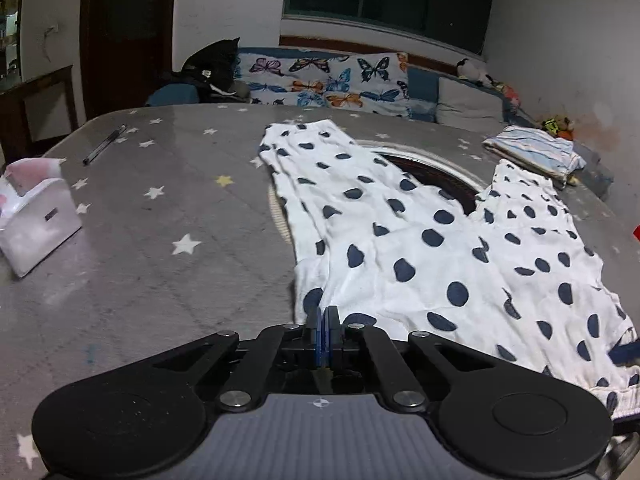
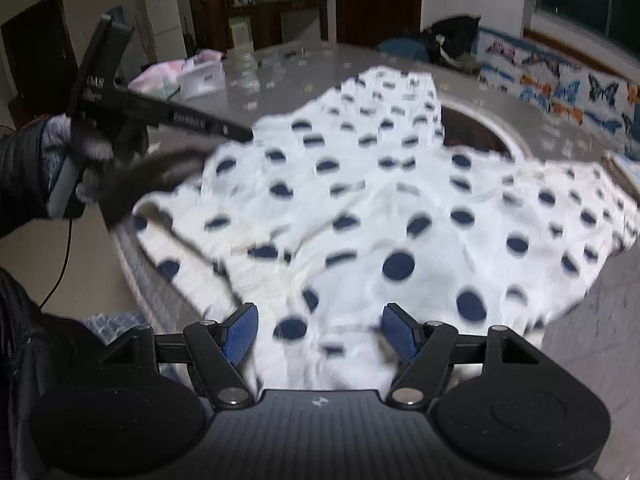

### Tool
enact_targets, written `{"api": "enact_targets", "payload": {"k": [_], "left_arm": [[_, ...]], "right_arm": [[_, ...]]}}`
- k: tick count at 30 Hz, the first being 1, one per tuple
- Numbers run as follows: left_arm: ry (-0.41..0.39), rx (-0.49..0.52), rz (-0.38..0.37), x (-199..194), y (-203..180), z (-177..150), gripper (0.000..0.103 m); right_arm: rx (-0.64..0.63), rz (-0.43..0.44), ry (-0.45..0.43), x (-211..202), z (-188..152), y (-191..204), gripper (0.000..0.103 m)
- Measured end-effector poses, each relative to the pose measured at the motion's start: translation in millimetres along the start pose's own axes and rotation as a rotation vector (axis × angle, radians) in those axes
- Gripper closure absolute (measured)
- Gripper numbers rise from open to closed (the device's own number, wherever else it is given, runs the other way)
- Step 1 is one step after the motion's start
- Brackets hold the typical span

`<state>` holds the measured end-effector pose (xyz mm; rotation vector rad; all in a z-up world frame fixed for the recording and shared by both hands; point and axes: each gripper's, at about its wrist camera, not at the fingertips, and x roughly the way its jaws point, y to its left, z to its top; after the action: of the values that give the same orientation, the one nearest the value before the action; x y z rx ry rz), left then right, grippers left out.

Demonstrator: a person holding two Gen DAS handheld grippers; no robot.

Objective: Fold clothes

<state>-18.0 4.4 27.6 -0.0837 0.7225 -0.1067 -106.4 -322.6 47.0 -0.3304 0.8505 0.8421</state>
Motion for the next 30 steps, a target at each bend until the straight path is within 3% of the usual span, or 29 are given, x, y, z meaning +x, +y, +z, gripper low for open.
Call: {"api": "enact_targets", "payload": {"k": [8,15,17,19,21,24,30], "left_arm": [[-0.017,0.048,-0.029,-24,-11,7,0.097],[0.014,0.165,-0.232,-41,-45,0,0.096],[0.044,0.216,-0.312,-45,-53,-8,0.088],[0.059,0.266,-0.355,-50,-60,-16,0.074],[0.065,0.319,-0.388,-58,-66,-24,0.068],[0.056,0.386,-0.396,-68,-71,-33,0.057],[0.054,0.504,-0.355,-73,-76,-50,0.059]], "right_arm": [[0.018,0.008,0.003,-20,-9,-4,0.031],[0.034,0.027,0.038,-16,-18,1,0.030],[0.028,0.033,0.044,-16,-18,3,0.029],[0.030,0.030,0.046,-17,-18,2,0.029],[0.040,0.024,0.028,-22,-17,1,0.030],[0.045,0.020,-0.011,-29,-11,2,0.032],[0.001,0.013,-0.031,-22,-6,14,0.042]]}}
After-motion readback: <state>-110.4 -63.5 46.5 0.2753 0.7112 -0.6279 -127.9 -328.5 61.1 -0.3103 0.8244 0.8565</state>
